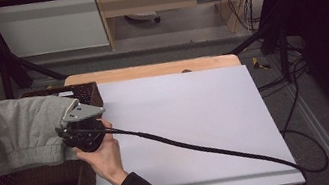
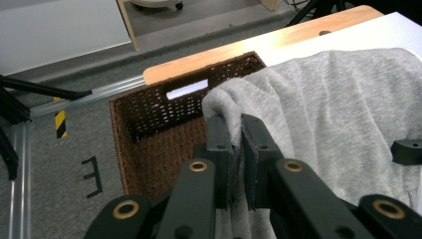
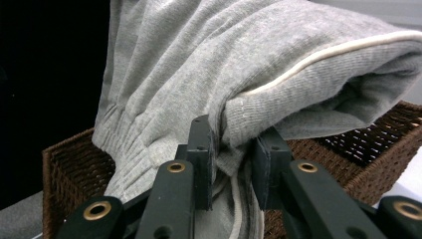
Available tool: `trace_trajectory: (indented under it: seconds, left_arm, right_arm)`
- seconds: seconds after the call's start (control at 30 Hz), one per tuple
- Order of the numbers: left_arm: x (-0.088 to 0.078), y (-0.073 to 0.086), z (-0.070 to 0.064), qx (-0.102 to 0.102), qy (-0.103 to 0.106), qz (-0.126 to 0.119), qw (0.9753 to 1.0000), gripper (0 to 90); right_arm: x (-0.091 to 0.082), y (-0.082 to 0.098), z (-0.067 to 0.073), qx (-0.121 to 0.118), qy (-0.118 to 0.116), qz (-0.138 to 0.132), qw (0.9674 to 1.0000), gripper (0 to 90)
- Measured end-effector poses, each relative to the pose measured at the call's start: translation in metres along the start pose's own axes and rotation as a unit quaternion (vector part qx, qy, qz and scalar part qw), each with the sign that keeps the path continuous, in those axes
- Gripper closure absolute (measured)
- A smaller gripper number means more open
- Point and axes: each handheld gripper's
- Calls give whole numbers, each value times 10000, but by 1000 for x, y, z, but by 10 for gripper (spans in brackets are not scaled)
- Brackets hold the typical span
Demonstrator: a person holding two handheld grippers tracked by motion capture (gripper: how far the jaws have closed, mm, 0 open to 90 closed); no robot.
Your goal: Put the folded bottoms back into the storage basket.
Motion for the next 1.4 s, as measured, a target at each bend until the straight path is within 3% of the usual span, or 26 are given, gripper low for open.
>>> trace_trajectory:
  seconds: [0.43,0.8,1.4]
  left_arm:
    - [3,7,13,-95,-127,-15,9999,835]
    - [9,15,17,-93,-161,162,9997,834]
    - [30,41,25,-247,-81,366,9990,834]
  right_arm:
    - [16,4,2,39,-67,11,10000,735]
    - [28,16,1,84,-104,131,9998,734]
    - [41,38,5,80,-93,398,9991,732]
Point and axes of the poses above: each handheld gripper's, and its own axes: x roughly forward along the jaws, y roughly out of its underside, z roughly to its left, and after that the axes turned 5 degrees about -x, right-handed
